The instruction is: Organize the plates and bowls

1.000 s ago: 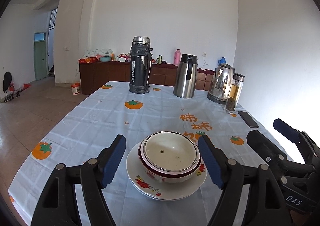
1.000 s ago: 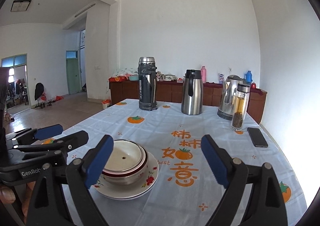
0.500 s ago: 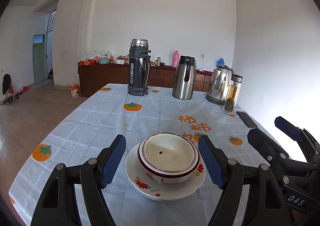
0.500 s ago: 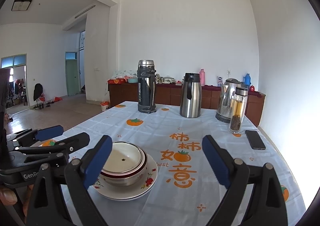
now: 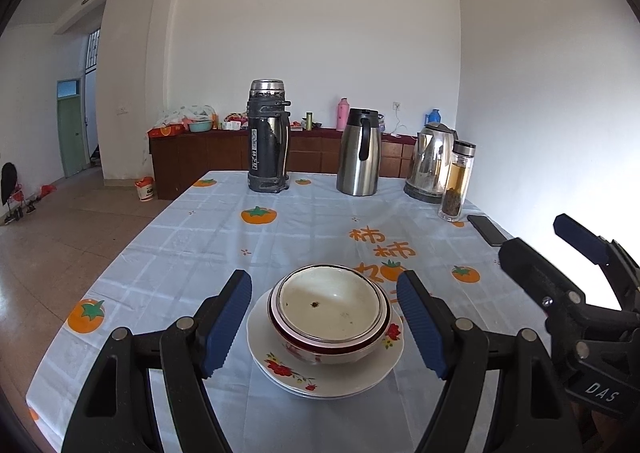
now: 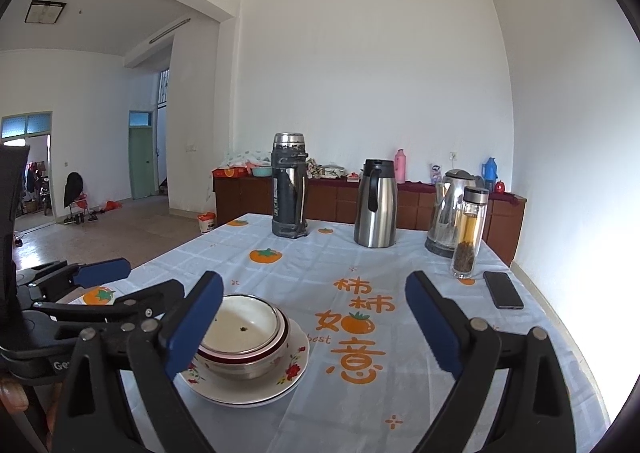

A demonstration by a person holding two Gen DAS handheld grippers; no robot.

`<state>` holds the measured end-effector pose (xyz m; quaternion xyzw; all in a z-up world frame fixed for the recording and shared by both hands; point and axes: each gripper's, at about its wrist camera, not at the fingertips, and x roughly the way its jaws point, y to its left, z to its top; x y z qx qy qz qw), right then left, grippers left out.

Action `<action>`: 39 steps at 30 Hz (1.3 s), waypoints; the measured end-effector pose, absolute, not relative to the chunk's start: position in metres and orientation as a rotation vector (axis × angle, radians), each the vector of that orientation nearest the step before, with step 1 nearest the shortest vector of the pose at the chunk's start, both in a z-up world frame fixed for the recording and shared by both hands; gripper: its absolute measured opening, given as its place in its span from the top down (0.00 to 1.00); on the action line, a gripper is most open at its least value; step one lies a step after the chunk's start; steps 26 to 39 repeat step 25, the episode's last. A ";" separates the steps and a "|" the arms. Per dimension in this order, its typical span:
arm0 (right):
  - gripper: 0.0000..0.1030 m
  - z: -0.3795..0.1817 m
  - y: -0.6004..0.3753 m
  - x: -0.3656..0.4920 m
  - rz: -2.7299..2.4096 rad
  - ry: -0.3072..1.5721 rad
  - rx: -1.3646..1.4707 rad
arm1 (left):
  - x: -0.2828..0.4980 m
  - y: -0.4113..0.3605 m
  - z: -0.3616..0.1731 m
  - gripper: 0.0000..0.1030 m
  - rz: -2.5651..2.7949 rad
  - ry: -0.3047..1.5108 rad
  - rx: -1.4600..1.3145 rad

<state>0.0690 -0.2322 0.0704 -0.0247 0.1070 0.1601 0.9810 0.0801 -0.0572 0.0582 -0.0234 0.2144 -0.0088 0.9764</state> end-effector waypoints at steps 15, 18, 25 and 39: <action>0.06 0.076 -0.240 0.063 0.310 0.193 -0.044 | 0.076 -0.064 0.063 0.25 0.007 0.391 -0.023; 0.06 0.076 -0.241 0.063 0.309 0.191 -0.042 | 0.074 -0.068 0.064 0.25 0.005 0.380 -0.005; 0.06 0.076 -0.244 0.062 0.304 0.187 -0.041 | 0.071 -0.068 0.065 0.25 0.000 0.372 0.001; 0.06 0.076 -0.244 0.062 0.304 0.187 -0.041 | 0.071 -0.068 0.065 0.25 0.000 0.372 0.001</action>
